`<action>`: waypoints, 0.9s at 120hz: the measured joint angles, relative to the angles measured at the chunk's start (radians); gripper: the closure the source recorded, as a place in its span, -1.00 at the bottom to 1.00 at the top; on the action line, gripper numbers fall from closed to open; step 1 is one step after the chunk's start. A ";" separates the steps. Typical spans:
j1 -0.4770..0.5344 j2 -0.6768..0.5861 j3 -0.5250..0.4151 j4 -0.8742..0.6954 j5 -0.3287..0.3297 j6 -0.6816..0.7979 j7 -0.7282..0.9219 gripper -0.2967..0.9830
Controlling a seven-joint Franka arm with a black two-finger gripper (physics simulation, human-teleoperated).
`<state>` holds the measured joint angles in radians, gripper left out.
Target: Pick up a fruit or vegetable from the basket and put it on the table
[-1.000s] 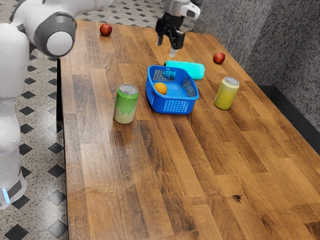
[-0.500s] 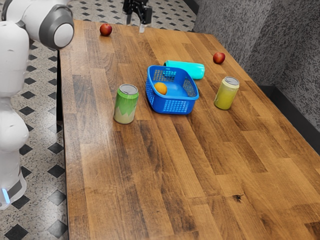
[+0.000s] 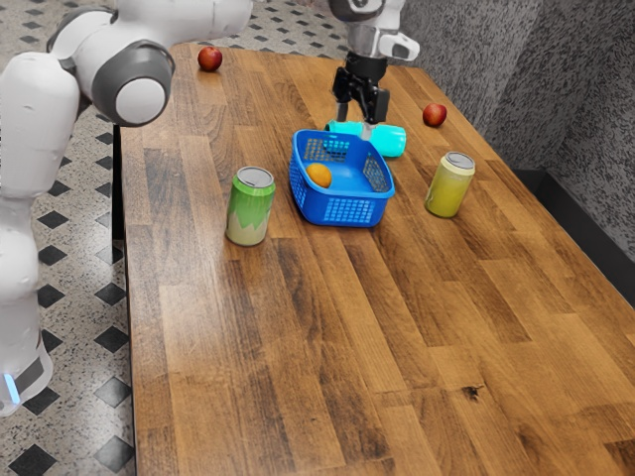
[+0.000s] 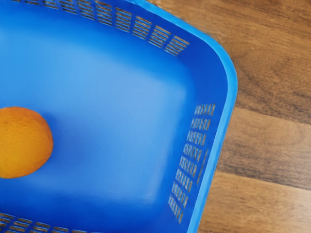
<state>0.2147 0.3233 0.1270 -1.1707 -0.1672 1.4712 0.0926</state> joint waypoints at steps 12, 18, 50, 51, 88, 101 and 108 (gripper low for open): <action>0.005 0.046 0.006 -0.013 0.046 0.072 -0.029 -0.53; 0.009 0.053 0.011 -0.043 0.068 0.101 -0.040 -0.54; 0.030 0.010 0.059 -0.161 0.105 0.191 -0.033 -0.54; 0.030 0.009 0.060 -0.163 0.106 0.193 -0.032 -0.54; 0.023 0.000 0.074 -0.182 0.141 0.190 0.034 -0.54; 0.023 -0.007 0.070 -0.176 0.144 0.142 0.053 -0.54; 0.022 -0.007 0.068 -0.175 0.139 0.122 0.061 -0.54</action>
<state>0.2365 0.3159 0.1955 -1.3461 -0.0280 1.5930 0.1534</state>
